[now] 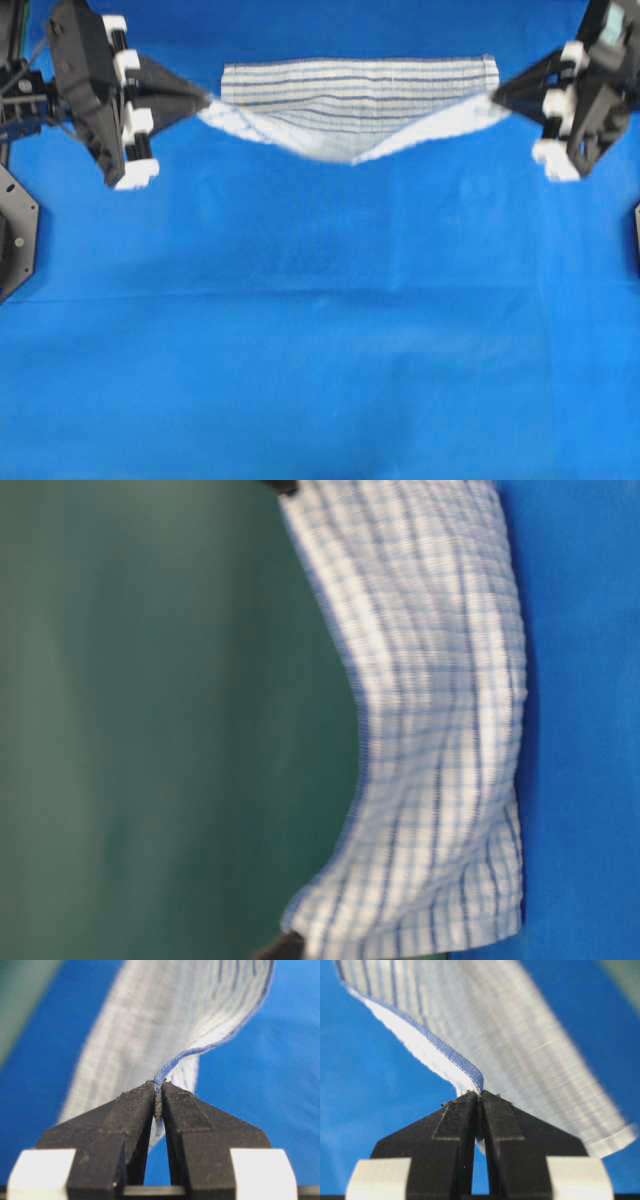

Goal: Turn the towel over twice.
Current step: 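Swing the held edge back down and lay the towel flat, then release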

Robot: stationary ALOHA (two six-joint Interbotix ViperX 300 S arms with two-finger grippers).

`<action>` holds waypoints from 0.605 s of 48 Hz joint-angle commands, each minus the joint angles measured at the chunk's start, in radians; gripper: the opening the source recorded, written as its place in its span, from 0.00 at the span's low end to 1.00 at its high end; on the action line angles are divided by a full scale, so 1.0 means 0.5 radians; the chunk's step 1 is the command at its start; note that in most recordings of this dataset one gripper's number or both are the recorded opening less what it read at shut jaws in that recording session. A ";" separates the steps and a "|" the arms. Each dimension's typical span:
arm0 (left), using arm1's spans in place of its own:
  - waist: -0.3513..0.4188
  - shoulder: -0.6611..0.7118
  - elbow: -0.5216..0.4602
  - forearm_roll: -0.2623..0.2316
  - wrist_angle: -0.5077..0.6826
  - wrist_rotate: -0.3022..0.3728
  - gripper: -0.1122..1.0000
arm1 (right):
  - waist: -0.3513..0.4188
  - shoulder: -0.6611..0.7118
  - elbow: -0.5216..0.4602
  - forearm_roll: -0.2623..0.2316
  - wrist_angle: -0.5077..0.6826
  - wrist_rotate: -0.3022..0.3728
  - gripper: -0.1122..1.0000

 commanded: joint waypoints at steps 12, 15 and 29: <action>-0.307 0.095 0.083 -0.003 0.040 -0.169 0.14 | 0.316 0.110 0.150 0.006 -0.025 0.224 0.15; -0.350 0.135 0.110 -0.003 0.040 -0.221 0.14 | 0.356 0.156 0.178 0.003 -0.046 0.282 0.15; -0.586 0.273 0.129 -0.003 0.040 -0.405 0.14 | 0.629 0.344 0.233 0.003 -0.160 0.494 0.15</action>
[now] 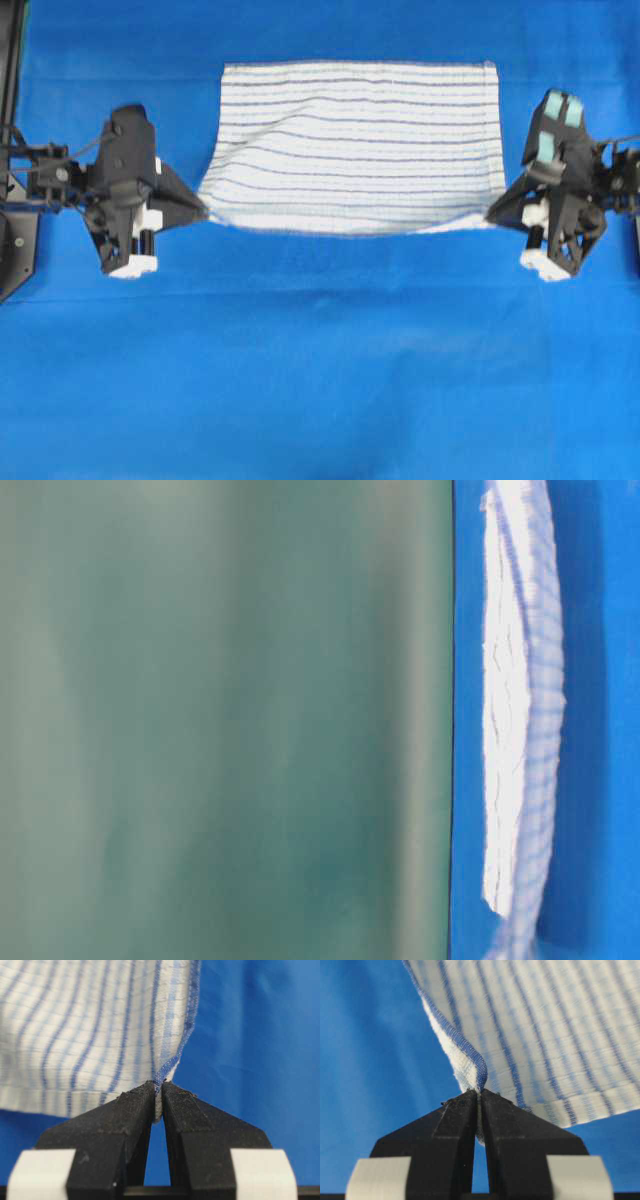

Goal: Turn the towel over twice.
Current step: 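Swing the held edge back down and lay the towel flat, then release, then open both grippers and withdraw them sideways from the towel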

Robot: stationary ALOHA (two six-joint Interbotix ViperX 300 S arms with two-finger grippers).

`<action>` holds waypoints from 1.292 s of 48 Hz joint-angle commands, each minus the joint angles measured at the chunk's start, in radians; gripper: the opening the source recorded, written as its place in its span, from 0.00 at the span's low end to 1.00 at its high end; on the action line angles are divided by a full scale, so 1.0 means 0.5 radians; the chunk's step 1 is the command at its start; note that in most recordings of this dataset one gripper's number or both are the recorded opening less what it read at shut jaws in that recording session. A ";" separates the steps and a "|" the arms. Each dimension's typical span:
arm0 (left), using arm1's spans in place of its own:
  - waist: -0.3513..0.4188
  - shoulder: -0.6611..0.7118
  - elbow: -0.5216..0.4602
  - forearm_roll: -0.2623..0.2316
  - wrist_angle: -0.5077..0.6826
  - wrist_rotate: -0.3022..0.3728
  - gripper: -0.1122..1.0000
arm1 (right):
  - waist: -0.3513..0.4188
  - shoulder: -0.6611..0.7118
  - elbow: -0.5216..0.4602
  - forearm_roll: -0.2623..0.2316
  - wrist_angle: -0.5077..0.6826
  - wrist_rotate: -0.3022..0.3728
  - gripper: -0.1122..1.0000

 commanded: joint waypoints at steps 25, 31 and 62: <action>-0.221 0.233 -0.074 0.000 -0.012 -0.114 0.14 | 0.181 0.163 -0.021 0.000 -0.009 0.117 0.15; -0.221 0.252 -0.089 0.000 -0.012 -0.114 0.15 | 0.184 0.212 -0.031 0.000 -0.018 0.114 0.15; -0.218 0.049 -0.163 0.000 0.104 -0.071 0.84 | 0.193 0.031 -0.163 -0.166 0.037 0.083 0.66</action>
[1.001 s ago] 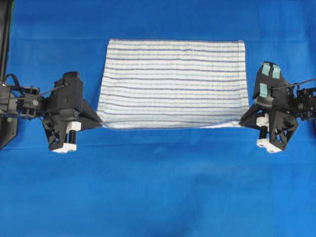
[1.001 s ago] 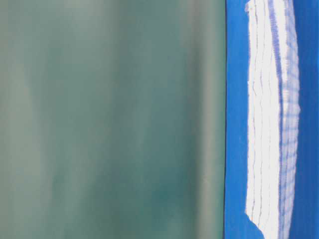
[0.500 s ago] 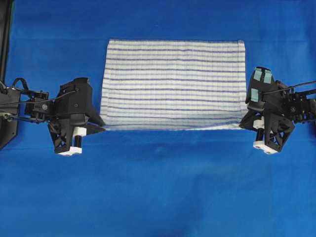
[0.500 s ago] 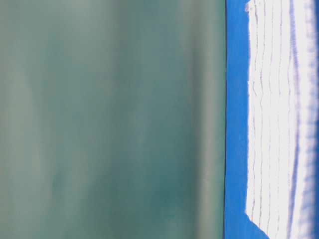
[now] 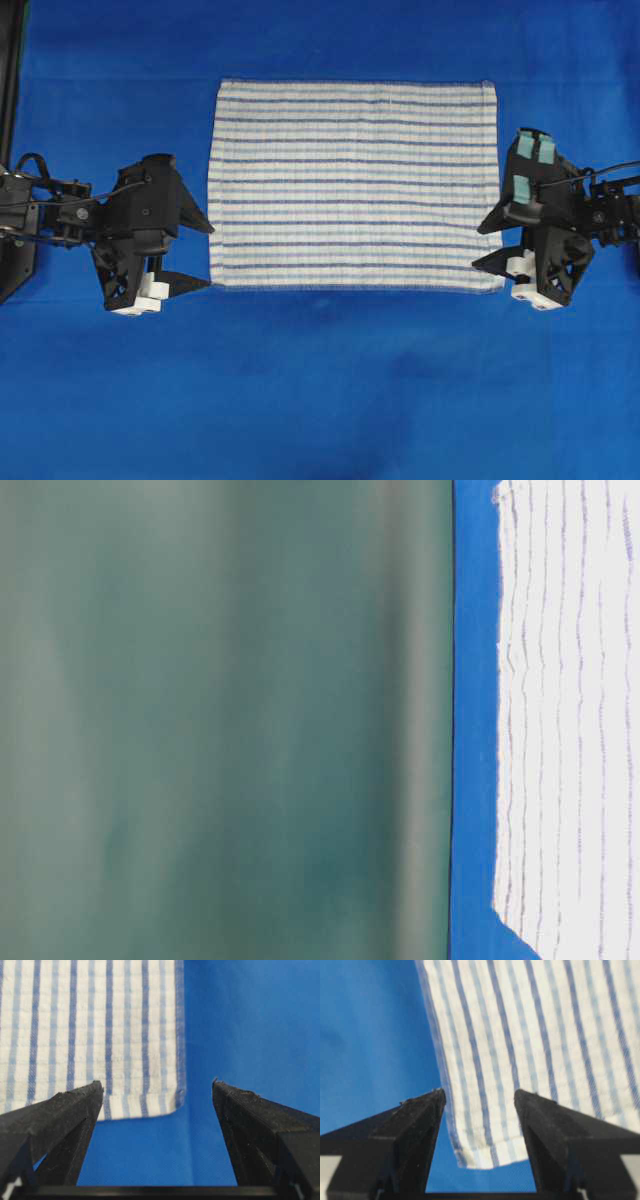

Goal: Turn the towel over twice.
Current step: 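Open both grippers and withdraw them sideways from the towel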

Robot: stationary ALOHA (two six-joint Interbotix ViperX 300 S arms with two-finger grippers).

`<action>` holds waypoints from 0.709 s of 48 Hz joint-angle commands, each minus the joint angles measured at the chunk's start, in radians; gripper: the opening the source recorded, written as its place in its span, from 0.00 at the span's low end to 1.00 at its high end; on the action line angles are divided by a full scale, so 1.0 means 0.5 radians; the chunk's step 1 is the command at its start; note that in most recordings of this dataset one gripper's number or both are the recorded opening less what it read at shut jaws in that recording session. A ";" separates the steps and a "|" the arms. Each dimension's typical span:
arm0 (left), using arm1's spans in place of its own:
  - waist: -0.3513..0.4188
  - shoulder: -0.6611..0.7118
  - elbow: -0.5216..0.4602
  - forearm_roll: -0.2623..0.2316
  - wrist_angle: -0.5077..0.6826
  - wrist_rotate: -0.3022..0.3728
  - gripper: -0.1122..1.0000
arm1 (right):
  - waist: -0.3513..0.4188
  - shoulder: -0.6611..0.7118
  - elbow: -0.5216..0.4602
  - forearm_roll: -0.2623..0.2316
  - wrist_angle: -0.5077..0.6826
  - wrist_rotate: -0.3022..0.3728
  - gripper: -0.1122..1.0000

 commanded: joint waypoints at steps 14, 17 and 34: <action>0.077 -0.374 -0.114 0.000 -0.006 0.061 0.84 | -0.015 -0.414 -0.092 -0.408 0.000 -0.003 0.66; 0.086 -0.436 -0.114 0.000 -0.015 0.074 0.84 | -0.028 -0.494 -0.086 -0.466 -0.003 -0.003 0.66; 0.089 -0.611 -0.067 0.000 -0.083 0.080 0.84 | -0.049 -0.785 -0.067 -0.632 0.000 -0.006 0.66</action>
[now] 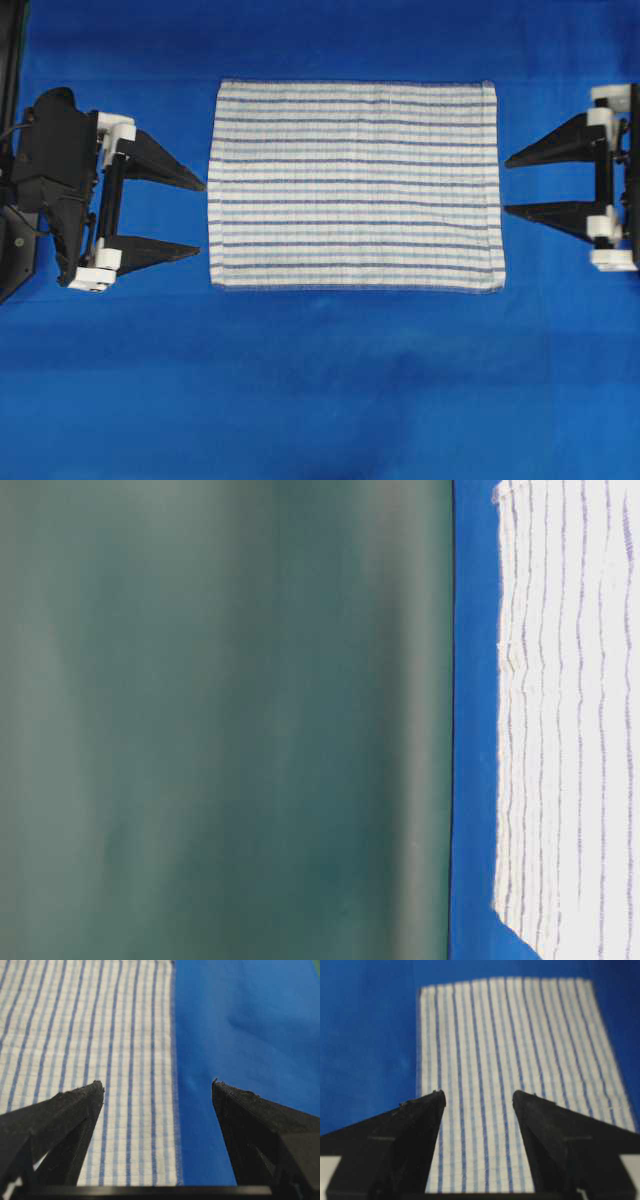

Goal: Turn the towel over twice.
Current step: 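Open both grippers and withdraw them sideways from the towel, then move both grippers back to the towel's far corners and pinch them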

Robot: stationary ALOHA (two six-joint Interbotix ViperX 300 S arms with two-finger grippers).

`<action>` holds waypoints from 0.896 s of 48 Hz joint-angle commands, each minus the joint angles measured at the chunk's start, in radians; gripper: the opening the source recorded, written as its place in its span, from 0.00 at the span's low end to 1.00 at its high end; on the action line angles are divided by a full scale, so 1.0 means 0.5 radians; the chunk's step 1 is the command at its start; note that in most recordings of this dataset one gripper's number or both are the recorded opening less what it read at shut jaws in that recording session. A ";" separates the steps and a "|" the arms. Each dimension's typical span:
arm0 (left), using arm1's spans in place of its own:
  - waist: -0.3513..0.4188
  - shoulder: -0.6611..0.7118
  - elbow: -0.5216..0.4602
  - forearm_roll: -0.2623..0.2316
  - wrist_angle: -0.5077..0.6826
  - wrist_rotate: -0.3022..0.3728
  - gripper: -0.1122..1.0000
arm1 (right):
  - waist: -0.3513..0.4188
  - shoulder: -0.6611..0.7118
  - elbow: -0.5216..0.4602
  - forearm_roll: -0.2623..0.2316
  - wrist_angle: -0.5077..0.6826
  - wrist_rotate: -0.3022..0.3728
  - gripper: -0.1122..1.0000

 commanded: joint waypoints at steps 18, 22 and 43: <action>0.095 0.003 -0.021 0.000 -0.034 0.074 0.84 | -0.132 0.074 -0.021 -0.015 -0.018 0.000 0.66; 0.178 0.037 -0.025 0.000 -0.067 0.141 0.84 | -0.264 0.117 -0.015 -0.015 -0.018 0.000 0.66; 0.718 0.525 -0.006 0.000 -0.353 0.337 0.84 | -0.997 0.721 0.006 -0.049 -0.141 0.000 0.66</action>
